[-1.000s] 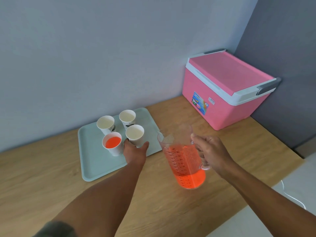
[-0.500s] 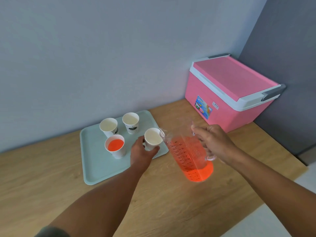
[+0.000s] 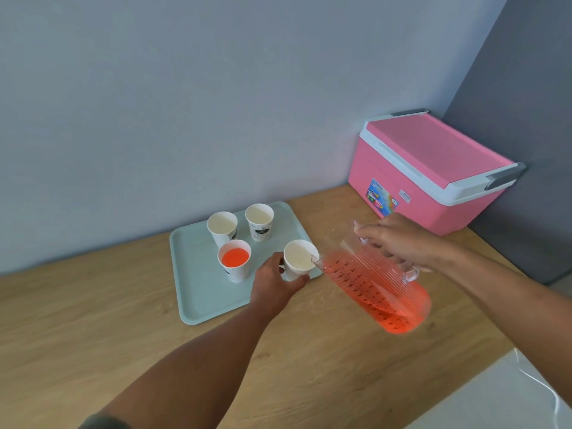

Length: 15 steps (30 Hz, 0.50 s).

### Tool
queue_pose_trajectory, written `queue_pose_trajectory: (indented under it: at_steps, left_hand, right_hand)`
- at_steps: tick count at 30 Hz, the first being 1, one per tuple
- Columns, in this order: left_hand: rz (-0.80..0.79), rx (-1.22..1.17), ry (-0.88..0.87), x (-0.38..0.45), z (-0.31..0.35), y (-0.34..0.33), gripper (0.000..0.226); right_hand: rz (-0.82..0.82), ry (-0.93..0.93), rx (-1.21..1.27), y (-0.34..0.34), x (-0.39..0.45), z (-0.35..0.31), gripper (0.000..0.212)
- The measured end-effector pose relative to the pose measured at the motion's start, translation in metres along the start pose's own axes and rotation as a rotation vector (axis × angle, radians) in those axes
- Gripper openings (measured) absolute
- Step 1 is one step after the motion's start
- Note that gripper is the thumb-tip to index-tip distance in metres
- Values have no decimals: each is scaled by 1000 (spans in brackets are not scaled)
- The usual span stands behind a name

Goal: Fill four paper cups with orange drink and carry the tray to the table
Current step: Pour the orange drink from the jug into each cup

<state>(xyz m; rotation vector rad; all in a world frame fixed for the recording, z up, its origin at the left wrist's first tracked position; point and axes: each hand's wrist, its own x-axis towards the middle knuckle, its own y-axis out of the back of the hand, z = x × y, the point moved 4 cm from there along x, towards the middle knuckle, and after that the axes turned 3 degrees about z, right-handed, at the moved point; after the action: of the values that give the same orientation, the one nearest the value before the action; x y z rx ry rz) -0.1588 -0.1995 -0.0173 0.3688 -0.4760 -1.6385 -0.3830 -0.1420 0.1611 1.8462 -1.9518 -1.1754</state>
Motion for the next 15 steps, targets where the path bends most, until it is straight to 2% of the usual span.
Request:
queue_pose_trajectory:
  at_steps: [8,15]
  left_hand:
    - [-39,17,-6,-9,-5,9,64]
    - [-40,-5,-4,-15,-9,15,62]
  right_hand:
    - [-18,-35,-9,-8,-13,-13,40]
    - [-22,-54,-11,-13,-24,-22,32]
